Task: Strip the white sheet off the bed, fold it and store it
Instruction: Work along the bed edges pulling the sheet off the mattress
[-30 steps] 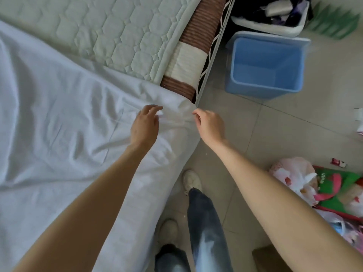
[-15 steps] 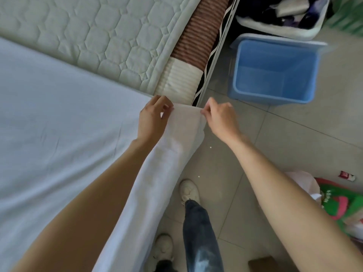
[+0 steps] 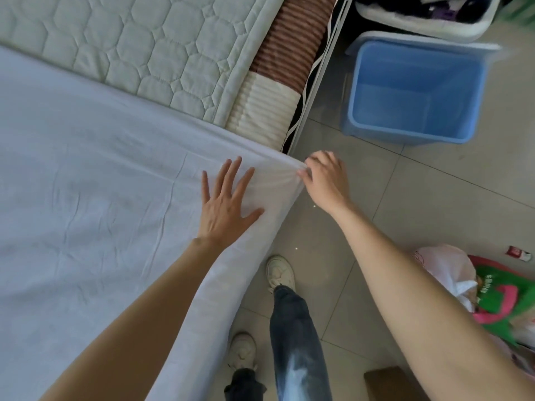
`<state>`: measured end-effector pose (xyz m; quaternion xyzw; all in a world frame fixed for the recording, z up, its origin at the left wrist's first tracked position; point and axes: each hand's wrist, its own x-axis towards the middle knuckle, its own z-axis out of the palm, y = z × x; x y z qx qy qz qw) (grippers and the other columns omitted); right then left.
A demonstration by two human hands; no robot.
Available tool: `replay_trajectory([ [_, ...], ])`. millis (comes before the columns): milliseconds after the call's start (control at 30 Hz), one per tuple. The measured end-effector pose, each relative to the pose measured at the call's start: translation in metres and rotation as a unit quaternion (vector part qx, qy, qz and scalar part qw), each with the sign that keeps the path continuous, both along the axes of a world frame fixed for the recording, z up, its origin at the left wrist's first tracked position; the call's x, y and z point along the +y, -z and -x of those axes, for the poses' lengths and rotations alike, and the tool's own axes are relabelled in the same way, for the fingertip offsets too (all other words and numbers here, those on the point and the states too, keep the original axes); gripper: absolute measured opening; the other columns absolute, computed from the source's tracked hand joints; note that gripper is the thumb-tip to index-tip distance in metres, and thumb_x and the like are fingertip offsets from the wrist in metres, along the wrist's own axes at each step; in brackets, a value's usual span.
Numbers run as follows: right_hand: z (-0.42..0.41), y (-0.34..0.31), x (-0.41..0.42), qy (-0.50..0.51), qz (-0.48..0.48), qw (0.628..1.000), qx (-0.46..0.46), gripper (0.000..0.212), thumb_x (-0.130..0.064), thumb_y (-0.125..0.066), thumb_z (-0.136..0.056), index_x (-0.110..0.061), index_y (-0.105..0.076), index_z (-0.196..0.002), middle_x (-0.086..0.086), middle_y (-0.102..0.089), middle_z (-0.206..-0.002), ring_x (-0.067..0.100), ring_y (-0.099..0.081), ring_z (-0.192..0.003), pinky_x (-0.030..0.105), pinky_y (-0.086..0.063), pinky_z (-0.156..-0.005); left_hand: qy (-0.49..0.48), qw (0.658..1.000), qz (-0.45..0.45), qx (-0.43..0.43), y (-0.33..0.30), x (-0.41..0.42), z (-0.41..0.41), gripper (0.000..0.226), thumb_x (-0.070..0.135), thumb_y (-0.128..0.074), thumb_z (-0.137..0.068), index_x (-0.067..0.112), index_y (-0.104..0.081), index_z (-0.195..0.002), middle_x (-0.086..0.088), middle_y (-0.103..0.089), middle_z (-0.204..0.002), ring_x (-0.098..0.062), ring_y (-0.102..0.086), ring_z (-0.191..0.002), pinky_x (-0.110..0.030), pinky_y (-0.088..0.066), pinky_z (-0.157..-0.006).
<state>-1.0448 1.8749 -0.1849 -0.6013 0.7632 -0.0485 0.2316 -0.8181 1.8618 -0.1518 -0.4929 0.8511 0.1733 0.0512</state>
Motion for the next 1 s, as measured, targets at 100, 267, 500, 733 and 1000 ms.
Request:
replay_trajectory([
  [100,-0.012,0.004,0.001,0.018,-0.052,0.998,0.017,0.039,-0.037,-0.045,-0.095,-0.004,-0.062,-0.109,0.01,-0.059,-0.118,0.028,-0.046,-0.115,0.037,-0.032,-0.093,0.022,0.997,-0.056,-0.051,0.007,0.004,-0.006,0.099,0.055,-0.061,-0.077,0.027,0.002,-0.149,0.0,0.007,-0.158,-0.023,0.013,-0.144,-0.056,0.01,-0.112],
  [267,-0.008,-0.011,0.015,0.006,-0.064,0.991,-0.118,0.028,-0.034,-0.055,-0.09,-0.008,-0.06,-0.098,0.006,-0.062,-0.107,0.025,-0.049,-0.116,0.034,-0.035,-0.088,0.029,0.996,-0.071,-0.042,0.005,0.003,-0.009,0.102,0.057,-0.062,-0.075,0.03,0.003,-0.148,0.001,0.013,-0.157,-0.024,0.016,-0.143,-0.057,0.011,-0.111],
  [500,0.007,-0.011,0.058,-0.097,-0.257,0.962,0.002,0.033,-0.039,-0.063,-0.08,-0.017,-0.065,-0.105,0.008,-0.058,-0.108,0.027,-0.044,-0.11,0.035,-0.035,-0.087,0.001,1.0,-0.019,-0.003,0.002,0.013,-0.008,0.071,0.041,-0.062,-0.082,0.028,-0.03,-0.144,-0.003,-0.015,-0.156,-0.027,-0.008,-0.143,-0.053,0.0,-0.115],
  [733,0.016,-0.029,0.098,0.018,-0.153,0.986,-0.067,0.027,-0.036,-0.045,-0.096,-0.011,-0.054,-0.097,0.014,-0.063,-0.093,0.033,-0.059,-0.09,0.037,-0.04,-0.068,-0.033,0.992,0.0,0.124,-0.016,0.027,0.021,0.043,0.035,-0.067,-0.081,0.017,-0.056,-0.118,-0.003,-0.058,-0.115,-0.025,-0.052,-0.106,-0.038,-0.041,-0.093],
  [1000,-0.047,-0.11,0.075,0.081,-0.029,0.979,-0.187,0.033,-0.037,-0.059,-0.088,-0.018,-0.042,-0.068,-0.005,-0.046,-0.058,0.016,-0.042,-0.055,0.03,-0.029,-0.054,-0.139,0.956,-0.195,0.169,-0.061,0.087,0.039,0.028,0.036,-0.066,-0.083,0.012,-0.058,-0.096,0.002,-0.067,-0.088,-0.019,-0.064,-0.081,-0.028,-0.045,-0.069],
])
